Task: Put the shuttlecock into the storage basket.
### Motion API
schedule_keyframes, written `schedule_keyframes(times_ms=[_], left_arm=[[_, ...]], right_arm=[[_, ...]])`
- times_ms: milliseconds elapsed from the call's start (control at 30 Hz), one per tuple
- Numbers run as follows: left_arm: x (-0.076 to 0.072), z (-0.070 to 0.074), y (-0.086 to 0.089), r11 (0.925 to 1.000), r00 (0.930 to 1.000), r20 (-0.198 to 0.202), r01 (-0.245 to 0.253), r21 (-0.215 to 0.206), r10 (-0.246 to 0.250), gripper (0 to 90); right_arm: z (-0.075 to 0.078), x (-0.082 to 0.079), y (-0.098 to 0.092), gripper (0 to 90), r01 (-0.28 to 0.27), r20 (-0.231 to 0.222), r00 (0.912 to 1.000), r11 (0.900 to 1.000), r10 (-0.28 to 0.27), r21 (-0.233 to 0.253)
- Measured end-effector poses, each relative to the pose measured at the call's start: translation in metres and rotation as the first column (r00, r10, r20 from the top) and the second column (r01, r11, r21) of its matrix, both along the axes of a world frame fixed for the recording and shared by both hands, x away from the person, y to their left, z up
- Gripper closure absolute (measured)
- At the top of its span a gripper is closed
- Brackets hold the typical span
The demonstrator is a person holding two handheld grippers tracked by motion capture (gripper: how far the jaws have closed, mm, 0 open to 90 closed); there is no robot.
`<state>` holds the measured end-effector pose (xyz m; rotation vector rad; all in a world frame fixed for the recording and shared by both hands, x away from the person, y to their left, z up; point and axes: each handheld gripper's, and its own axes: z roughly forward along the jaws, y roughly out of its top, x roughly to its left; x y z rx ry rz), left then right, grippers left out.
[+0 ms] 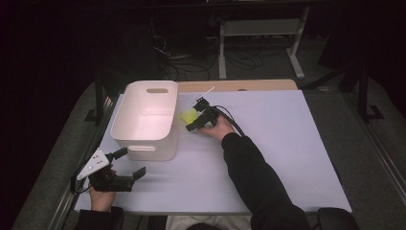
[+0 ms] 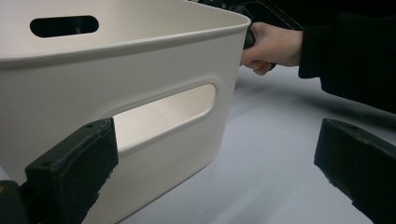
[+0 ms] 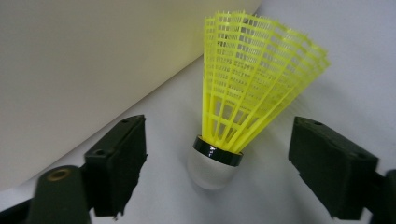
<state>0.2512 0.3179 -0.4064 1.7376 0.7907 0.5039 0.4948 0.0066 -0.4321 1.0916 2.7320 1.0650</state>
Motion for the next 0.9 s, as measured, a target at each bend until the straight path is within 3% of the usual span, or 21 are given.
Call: schedule_keyframes(times_ms=[433,633,900], left_arm=[[0.0000,0.0000,0.0000,1.0000,1.0000,0.000,0.002,0.001,-0.002,0.0],[0.0000,0.0000,-0.0001,1.0000,1.0000,0.000,0.002,0.000,-0.002,0.0],[0.0001,0.0000,0.0000,1.0000,1.0000,0.000,0.002,-0.001,-0.002,0.0]], right_arm=[[-0.0056,0.0018,0.0007,42.5,0.047,-0.045,0.9978,0.999,-0.048,-0.022],[-0.0062,0.0036,0.0004,51.5,0.061,-0.071,0.9956,0.998,-0.061,0.000],[-0.0045,0.0047,-0.0011,60.9,0.084,-0.083,0.9929,0.996,-0.085,-0.012]])
